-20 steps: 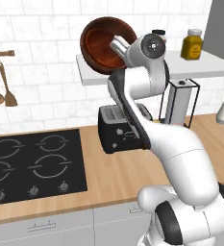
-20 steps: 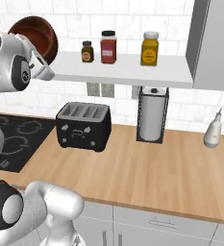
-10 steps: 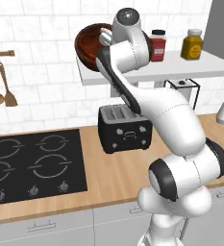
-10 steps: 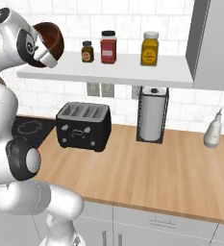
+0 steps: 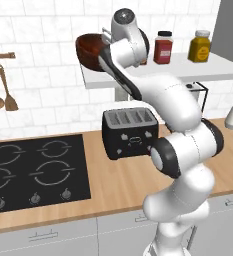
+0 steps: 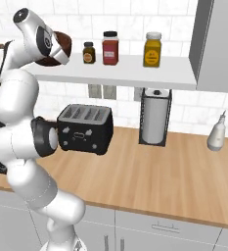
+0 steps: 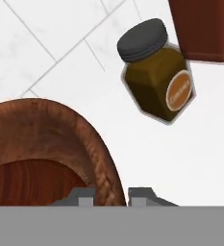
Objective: Pick up the bowls on the counter and stack them on top of one another in the open cabinet. Place the smaller bowl on top of the larger bowl.
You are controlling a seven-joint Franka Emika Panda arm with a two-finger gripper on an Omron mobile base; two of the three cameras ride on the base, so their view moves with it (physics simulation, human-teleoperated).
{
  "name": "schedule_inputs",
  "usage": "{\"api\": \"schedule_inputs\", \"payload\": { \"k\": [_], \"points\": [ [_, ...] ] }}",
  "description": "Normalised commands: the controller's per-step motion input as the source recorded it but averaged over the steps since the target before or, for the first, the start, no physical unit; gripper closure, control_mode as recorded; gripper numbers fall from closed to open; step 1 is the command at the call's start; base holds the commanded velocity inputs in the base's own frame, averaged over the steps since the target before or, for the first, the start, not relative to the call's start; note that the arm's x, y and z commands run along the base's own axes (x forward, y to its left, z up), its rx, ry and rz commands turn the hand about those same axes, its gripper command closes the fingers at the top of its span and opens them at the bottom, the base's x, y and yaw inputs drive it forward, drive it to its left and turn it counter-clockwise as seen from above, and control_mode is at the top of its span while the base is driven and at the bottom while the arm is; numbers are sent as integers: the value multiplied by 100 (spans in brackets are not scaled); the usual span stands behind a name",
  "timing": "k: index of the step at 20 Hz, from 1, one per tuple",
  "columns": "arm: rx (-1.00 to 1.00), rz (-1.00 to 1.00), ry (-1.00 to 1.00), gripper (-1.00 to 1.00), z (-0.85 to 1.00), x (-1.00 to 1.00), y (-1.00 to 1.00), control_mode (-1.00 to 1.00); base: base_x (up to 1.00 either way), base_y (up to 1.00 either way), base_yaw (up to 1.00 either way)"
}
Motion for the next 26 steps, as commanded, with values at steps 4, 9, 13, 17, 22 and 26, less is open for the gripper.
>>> {"api": "schedule_inputs", "payload": {
  "k": [4,9,13,17,22,26],
  "points": [
    [0,0,0,-100,0,11,0,-100,0,0,0],
    [0,0,-16,-100,-4,-54,-13,-100,0,0,0],
    [1,0,-36,-100,-78,-100,-29,-100,0,0,0],
    [0,0,-34,-100,-100,-100,-48,-100,0,0,0],
    [0,0,-23,-100,-100,-100,-81,-100,0,0,0],
    [1,0,-7,-100,-100,-100,-100,-100,0,0,0]
  ]
}}
